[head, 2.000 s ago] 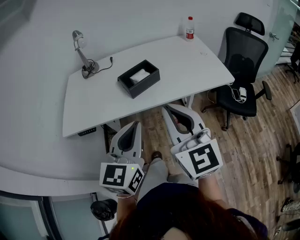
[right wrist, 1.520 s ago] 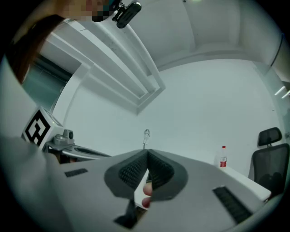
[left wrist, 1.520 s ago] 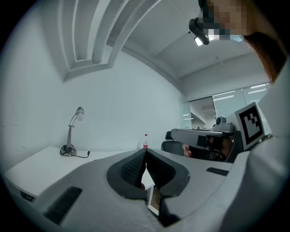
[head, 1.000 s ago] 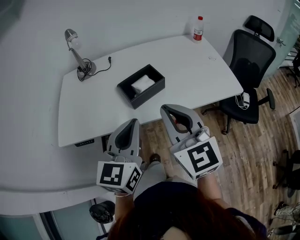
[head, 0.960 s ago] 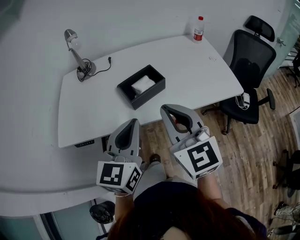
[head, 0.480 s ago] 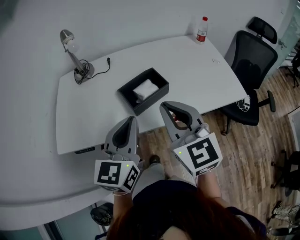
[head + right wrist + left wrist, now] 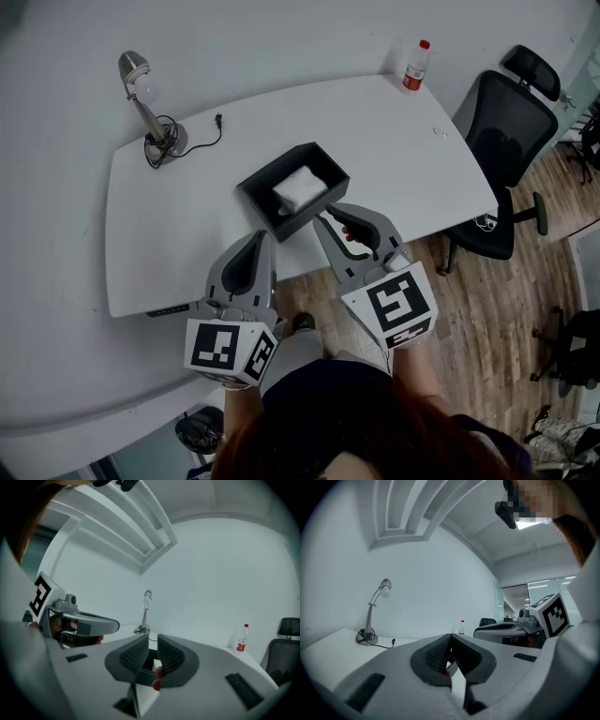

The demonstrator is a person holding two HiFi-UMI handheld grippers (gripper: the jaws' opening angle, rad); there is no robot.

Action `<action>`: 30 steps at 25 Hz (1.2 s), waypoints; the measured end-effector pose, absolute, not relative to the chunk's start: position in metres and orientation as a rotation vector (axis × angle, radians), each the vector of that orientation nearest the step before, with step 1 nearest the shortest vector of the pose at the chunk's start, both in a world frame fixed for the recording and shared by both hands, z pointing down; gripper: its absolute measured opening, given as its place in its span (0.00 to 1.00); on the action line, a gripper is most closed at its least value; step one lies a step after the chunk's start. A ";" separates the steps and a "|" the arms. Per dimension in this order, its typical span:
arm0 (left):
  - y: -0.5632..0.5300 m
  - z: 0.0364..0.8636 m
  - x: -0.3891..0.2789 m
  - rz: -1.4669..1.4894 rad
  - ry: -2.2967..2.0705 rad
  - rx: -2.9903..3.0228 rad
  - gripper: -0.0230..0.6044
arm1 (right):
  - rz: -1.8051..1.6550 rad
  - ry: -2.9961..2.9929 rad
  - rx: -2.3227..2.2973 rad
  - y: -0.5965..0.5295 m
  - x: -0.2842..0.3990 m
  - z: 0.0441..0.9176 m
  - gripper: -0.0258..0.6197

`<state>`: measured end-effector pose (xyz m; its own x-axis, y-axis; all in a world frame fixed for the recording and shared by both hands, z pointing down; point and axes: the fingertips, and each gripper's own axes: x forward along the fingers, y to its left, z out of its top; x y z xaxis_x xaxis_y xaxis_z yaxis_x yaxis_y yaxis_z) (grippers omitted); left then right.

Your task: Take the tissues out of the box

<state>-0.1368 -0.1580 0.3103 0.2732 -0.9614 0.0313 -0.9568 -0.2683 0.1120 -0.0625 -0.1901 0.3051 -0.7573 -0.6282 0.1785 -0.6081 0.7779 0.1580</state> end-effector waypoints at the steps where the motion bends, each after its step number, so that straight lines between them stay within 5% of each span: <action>1: -0.162 0.312 -0.140 -0.066 -1.828 2.414 0.07 | -0.125 -2.734 0.961 -0.193 -0.065 0.309 0.16; 30: -0.236 0.369 -0.185 -0.081 -1.667 2.330 0.07 | -0.003 -2.368 0.801 -0.275 -0.124 0.421 0.40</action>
